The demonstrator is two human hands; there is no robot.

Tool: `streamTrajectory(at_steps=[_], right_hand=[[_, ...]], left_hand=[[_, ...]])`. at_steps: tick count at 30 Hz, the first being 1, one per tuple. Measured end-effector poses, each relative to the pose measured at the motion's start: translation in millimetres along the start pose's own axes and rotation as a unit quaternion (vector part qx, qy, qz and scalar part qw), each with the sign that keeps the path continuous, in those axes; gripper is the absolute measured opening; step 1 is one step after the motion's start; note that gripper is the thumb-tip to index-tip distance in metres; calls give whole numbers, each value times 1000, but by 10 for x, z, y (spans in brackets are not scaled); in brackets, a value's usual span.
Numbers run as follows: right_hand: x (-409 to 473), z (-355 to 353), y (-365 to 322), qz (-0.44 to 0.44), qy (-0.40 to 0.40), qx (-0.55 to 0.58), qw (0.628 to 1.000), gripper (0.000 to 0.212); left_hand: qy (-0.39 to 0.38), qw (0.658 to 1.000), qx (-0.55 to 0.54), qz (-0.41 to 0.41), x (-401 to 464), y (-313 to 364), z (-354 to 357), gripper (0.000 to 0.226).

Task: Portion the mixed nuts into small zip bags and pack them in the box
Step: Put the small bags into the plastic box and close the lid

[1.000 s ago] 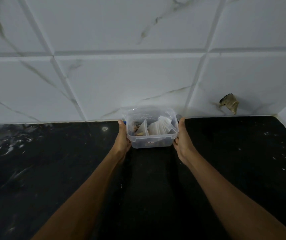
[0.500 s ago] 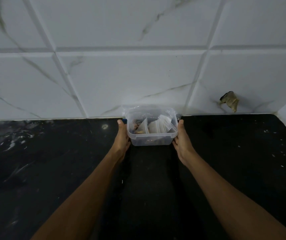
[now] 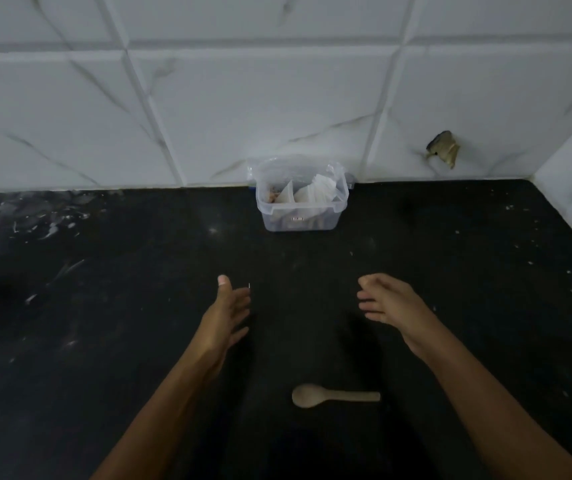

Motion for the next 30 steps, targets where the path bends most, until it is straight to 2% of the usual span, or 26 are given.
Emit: streamTrajectory(at_steps=[3,5,8,10,15,20,23,28,30], right_hand=[[-383,67,196,7,-59,-96,994,12],[-592,121,366,5,-101,-195,975,15],[-773,142,625,-13,-84,-347,934,17],[-857,162,728,-24,-61,-390,919,23],[-927,294,863,-63,-40,-407,910,33],[-903,348,879,-116,-25,-423,898,11],[-850,340,846,-143,-31,-420,896,9],[-568,270,519,-205,-26,-408,889,11],[-368,237,336,-230,-15,-397,888,13]], left_hand=[[8,998,43,-54,-267,-345,-6,76],[-7,995,54,-87,-407,-547,34,77],[-31,990,45,-127,-541,-769,160,77],[-40,989,32,-136,-599,-841,271,75],[-54,989,24,-136,-688,-946,491,75],[-66,990,24,-119,-705,-998,587,74],[-62,992,15,-106,-673,-972,578,73],[-45,998,19,-50,-559,-655,520,73],[-40,999,22,-9,-478,-408,517,58]])
Point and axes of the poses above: each hand's wrist, its own x-axis towards the middle knuckle, its own z-axis out of the palm, y = z × x, the point moved 4 cm from there along x, towards the middle knuckle, and after that the axes turned 10 degrees about -z, right-handed, at the moved point
